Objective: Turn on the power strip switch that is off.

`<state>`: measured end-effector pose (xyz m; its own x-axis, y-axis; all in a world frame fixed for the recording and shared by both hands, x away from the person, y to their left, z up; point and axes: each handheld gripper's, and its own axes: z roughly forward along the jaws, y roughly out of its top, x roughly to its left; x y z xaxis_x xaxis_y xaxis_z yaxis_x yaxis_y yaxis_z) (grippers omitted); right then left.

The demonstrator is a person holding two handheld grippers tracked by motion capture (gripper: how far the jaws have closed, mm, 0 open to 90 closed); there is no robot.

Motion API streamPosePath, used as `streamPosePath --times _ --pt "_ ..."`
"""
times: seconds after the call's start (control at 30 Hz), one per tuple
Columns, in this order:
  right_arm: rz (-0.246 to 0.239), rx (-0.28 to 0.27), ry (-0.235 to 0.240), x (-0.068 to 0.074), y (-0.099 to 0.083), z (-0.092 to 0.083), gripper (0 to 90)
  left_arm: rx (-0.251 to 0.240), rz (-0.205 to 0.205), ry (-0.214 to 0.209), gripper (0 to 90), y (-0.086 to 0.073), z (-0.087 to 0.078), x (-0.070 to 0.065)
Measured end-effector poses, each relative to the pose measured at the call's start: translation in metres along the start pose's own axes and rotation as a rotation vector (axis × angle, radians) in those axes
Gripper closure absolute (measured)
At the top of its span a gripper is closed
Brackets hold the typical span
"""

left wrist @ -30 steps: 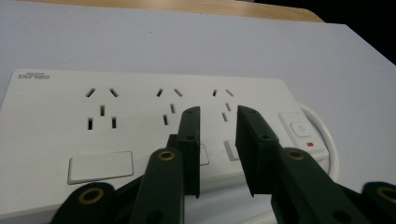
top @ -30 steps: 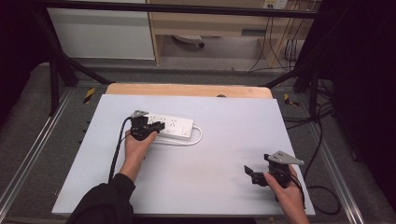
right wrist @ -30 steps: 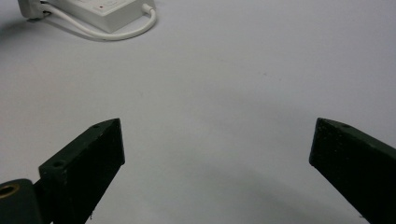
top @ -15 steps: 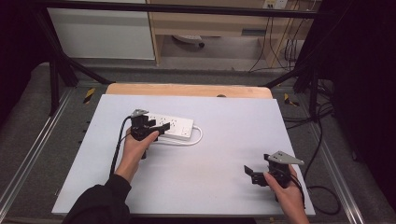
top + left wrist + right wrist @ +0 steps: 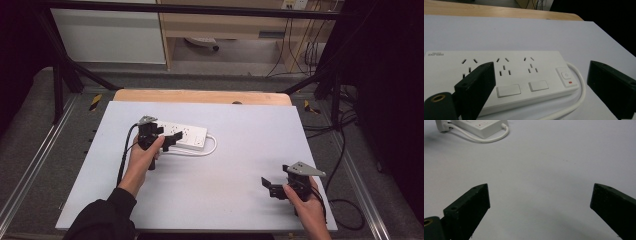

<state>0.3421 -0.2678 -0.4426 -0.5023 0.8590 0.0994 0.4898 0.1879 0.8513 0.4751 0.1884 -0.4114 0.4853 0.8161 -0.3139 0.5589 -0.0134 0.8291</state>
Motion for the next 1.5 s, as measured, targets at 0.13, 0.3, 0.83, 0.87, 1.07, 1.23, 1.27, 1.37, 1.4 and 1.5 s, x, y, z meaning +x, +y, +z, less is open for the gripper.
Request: streamPosePath --times 0.13,0.3,0.83,0.87,1.07,1.23,1.27,1.37,1.4,1.5 --pt "0.001 -0.001 0.003 0.0 0.0 0.0 2.9 -0.002 0.005 -0.001 8.2 0.001 -0.004 -0.001" --pt "-0.002 -0.002 0.005 0.0 0.0 0.0 2.9 0.002 0.006 0.004 8.2 0.003 -0.009 -0.001" --pt "-0.001 0.004 0.008 0.0 0.0 0.001 2.9 0.007 0.017 -0.005 8.6 0.006 -0.027 -0.002" --pt "-0.001 0.003 0.006 0.0 0.0 0.001 2.9 0.008 0.019 -0.006 8.6 0.006 -0.028 -0.002" --pt "-0.004 0.006 0.005 0.0 0.0 0.002 2.9 0.009 0.024 -0.002 8.6 0.005 -0.04 0.0" --pt "-0.003 0.005 0.006 0.0 0.0 0.002 2.9 0.016 0.033 -0.002 8.6 0.001 -0.05 0.002" --pt "-0.003 0.005 0.007 0.0 0.0 0.002 2.9 0.016 0.032 -0.003 8.5 0.0 -0.053 0.002" --pt "-0.002 0.005 0.008 0.0 0.0 0.002 2.8 0.008 0.031 0.0 8.4 -0.002 -0.059 0.003" --pt "-0.002 0.005 0.008 0.0 0.0 0.002 2.8 0.006 0.03 0.0 8.3 -0.003 -0.062 0.003" --pt "-0.003 0.006 0.009 0.001 0.0 0.002 2.8 0.004 0.033 0.006 8.2 -0.007 -0.068 0.005"
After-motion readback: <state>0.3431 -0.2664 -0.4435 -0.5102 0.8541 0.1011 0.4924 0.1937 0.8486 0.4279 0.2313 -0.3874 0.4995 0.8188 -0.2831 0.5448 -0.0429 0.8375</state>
